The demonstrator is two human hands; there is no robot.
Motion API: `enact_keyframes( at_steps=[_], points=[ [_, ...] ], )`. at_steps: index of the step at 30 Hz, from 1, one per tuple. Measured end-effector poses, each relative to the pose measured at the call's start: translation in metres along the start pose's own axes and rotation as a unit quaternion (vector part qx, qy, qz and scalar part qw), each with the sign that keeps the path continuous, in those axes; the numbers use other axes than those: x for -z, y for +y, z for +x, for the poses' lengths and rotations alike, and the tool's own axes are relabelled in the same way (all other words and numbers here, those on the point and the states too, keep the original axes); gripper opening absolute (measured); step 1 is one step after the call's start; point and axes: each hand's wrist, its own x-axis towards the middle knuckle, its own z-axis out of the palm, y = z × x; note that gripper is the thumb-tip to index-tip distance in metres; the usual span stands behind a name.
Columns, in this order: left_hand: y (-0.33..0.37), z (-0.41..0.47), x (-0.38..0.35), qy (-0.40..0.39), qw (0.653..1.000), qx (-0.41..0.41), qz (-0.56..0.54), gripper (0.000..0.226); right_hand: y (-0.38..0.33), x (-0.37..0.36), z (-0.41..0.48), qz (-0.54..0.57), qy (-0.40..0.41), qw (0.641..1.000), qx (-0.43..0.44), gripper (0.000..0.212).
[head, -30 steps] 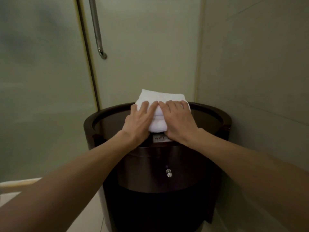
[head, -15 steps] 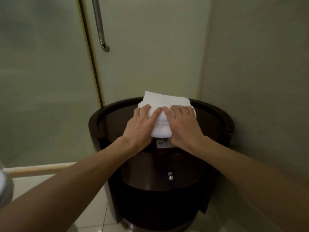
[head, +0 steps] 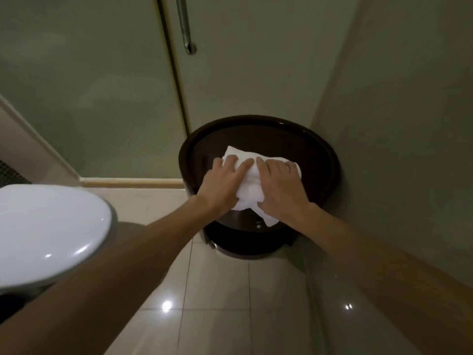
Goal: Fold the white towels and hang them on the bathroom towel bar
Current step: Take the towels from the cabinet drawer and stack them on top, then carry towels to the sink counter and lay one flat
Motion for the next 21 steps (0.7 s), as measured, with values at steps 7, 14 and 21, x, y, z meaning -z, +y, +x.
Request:
enact_keyframes(
  at_steps=[7,14,21],
  points=[
    [0.016,-0.047,0.1,-0.036,0.996,0.052,-0.064,0.088,-0.017,0.102,-0.021,0.107,-0.05,0.993,0.008,0.087],
    [0.032,-0.105,0.175,-0.061,0.988,0.097,-0.105,0.082,-0.035,0.179,-0.049,0.187,-0.035,0.981,0.021,0.076],
    [0.042,-0.148,0.234,-0.034,0.986,0.122,-0.104,0.078,-0.05,0.226,-0.061,0.217,-0.025,0.973,0.074,0.079]
  ],
)
